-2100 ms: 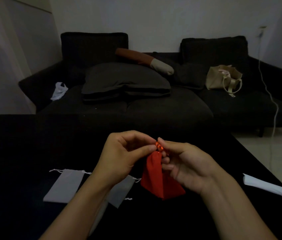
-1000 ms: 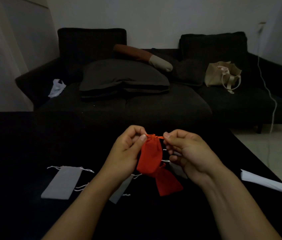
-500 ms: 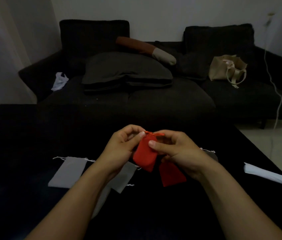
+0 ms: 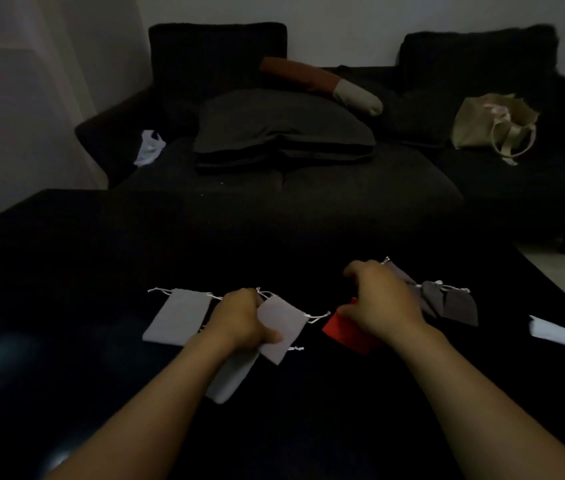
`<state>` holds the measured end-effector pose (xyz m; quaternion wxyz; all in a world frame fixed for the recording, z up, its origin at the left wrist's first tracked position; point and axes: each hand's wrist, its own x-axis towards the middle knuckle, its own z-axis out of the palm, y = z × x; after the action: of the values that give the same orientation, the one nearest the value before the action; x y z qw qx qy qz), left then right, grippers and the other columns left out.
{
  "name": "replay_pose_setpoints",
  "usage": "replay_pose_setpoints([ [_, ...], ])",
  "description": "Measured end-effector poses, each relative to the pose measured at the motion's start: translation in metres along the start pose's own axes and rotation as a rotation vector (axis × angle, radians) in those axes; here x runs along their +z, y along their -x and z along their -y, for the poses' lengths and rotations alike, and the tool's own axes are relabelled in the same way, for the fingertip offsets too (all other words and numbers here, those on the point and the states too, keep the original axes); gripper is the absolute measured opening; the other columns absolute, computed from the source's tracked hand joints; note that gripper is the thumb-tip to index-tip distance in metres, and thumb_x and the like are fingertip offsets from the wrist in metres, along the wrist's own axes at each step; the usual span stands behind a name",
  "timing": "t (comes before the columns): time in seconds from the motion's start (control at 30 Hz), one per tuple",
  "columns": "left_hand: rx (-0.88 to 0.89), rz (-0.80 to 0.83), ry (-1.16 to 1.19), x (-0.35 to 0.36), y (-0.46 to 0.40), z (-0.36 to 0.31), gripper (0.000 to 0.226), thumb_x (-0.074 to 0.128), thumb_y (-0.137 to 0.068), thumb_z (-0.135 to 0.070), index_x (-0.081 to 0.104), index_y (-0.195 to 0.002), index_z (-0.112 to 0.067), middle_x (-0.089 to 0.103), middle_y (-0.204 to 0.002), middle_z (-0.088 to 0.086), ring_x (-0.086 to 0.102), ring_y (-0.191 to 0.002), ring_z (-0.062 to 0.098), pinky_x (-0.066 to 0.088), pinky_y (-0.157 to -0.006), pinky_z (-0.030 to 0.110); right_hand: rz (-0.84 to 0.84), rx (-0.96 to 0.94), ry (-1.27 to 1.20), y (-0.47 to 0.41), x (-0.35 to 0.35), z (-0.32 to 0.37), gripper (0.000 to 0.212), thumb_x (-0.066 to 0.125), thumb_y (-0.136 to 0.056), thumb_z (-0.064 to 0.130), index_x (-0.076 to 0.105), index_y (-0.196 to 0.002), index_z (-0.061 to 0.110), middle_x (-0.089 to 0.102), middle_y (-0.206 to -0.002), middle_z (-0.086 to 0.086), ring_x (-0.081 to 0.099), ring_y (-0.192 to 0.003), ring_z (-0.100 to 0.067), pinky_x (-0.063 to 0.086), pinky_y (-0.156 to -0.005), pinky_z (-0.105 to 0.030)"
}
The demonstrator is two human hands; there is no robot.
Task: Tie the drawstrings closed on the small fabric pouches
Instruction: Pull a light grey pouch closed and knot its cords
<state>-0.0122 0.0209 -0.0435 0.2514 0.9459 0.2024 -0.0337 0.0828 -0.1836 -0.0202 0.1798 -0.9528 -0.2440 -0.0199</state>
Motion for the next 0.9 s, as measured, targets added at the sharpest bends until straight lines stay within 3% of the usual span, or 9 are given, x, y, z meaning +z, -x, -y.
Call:
replay_pose_setpoints([
  [0.07, 0.037, -0.028, 0.026, 0.000, 0.001, -0.004, 0.035, 0.085, -0.072, -0.033, 0.063, -0.092, -0.015, 0.066, -0.094, -0.001, 0.061, -0.088, 0.016, 0.043, -0.070, 0.026, 0.128, -0.179, -0.048, 0.001, 0.007, 0.011, 0.057, 0.078, -0.076, 0.034, 0.058, -0.128, 0.027, 0.054, -0.128, -0.001, 0.052, -0.118, -0.025, 0.046, -0.099, -0.039],
  [0.13, 0.120, -0.093, 0.112, -0.002, 0.003, -0.008, 0.022, 0.079, -0.079, -0.025, 0.063, -0.088, -0.014, 0.066, -0.086, 0.001, 0.061, -0.081, 0.016, 0.042, -0.060, 0.021, 0.218, -0.223, 0.007, 0.001, 0.019, 0.017, 0.047, 0.075, -0.081, 0.036, 0.061, -0.124, 0.028, 0.055, -0.127, -0.001, 0.049, -0.117, -0.027, 0.045, -0.097, -0.038],
  [0.23, 0.213, -0.095, 0.359, -0.010, 0.010, -0.019, 0.016, 0.072, -0.085, -0.013, 0.058, -0.079, -0.015, 0.061, -0.076, 0.001, 0.058, -0.073, 0.015, 0.043, -0.059, 0.020, 0.170, -0.233, -0.127, 0.000, 0.020, 0.012, 0.012, 0.070, -0.085, 0.032, 0.068, -0.095, 0.026, 0.065, -0.103, 0.001, 0.058, -0.102, -0.020, 0.048, -0.085, -0.033],
  [0.3, 0.229, -0.024, 0.535, -0.019, 0.014, -0.023, 0.013, 0.073, -0.085, -0.013, 0.061, -0.087, -0.011, 0.064, -0.082, 0.005, 0.062, -0.078, 0.018, 0.051, -0.069, 0.029, 0.145, -0.231, -0.290, -0.002, 0.008, 0.009, 0.013, 0.068, -0.088, 0.028, 0.066, -0.077, 0.022, 0.069, -0.082, 0.002, 0.065, -0.083, -0.015, 0.050, -0.074, -0.033],
  [0.4, 0.202, 0.143, 0.693, -0.037, 0.018, -0.027, 0.045, 0.083, -0.073, -0.037, 0.063, -0.112, -0.025, 0.070, -0.105, 0.000, 0.070, -0.096, 0.015, 0.058, -0.079, 0.032, 0.159, -0.256, -0.435, 0.002, -0.020, 0.009, 0.018, 0.064, -0.092, 0.029, 0.066, -0.075, 0.021, 0.069, -0.071, -0.001, 0.066, -0.068, -0.012, 0.051, -0.067, -0.036],
  [0.5, 0.287, 0.131, 0.775, -0.046, 0.023, -0.046, 0.050, 0.062, -0.070, -0.072, 0.072, -0.103, -0.035, 0.074, -0.101, -0.010, 0.069, -0.095, 0.005, 0.055, -0.075, 0.018, 0.216, -0.312, -0.381, 0.007, -0.043, 0.009, 0.015, 0.063, -0.093, 0.028, 0.066, -0.079, 0.022, 0.070, -0.072, 0.003, 0.066, -0.069, -0.006, 0.054, -0.069, -0.034],
  [0.73, 0.477, -0.217, 0.872, -0.037, 0.014, -0.080, 0.037, 0.051, -0.095, -0.047, 0.078, -0.089, -0.023, 0.076, -0.083, 0.003, 0.071, -0.078, 0.005, 0.052, -0.066, 0.013, 0.163, -0.270, -0.255, 0.014, -0.073, -0.003, 0.010, 0.062, -0.086, 0.017, 0.065, -0.076, 0.018, 0.070, -0.071, 0.001, 0.066, -0.069, -0.007, 0.055, -0.069, -0.037],
  [0.8, 0.416, -0.198, 0.906, -0.039, 0.011, -0.084, 0.059, 0.036, -0.091, -0.066, 0.079, -0.087, -0.025, 0.077, -0.082, 0.002, 0.072, -0.080, 0.003, 0.051, -0.067, 0.011, 0.150, -0.257, -0.226, 0.014, -0.075, -0.004, 0.014, 0.063, -0.086, 0.024, 0.062, -0.074, 0.016, 0.068, -0.071, -0.002, 0.064, -0.070, -0.012, 0.052, -0.066, -0.037],
  [0.9, 0.381, -0.055, 0.989, -0.039, 0.010, -0.092, 0.076, 0.025, -0.085, -0.078, 0.079, -0.089, -0.026, 0.077, -0.086, 0.005, 0.073, -0.084, 0.015, 0.053, -0.077, 0.026, 0.121, -0.228, -0.247, 0.014, -0.075, -0.008, 0.019, 0.059, -0.086, 0.025, 0.058, -0.068, 0.018, 0.066, -0.072, -0.003, 0.063, -0.071, -0.017, 0.049, -0.065, -0.037],
])
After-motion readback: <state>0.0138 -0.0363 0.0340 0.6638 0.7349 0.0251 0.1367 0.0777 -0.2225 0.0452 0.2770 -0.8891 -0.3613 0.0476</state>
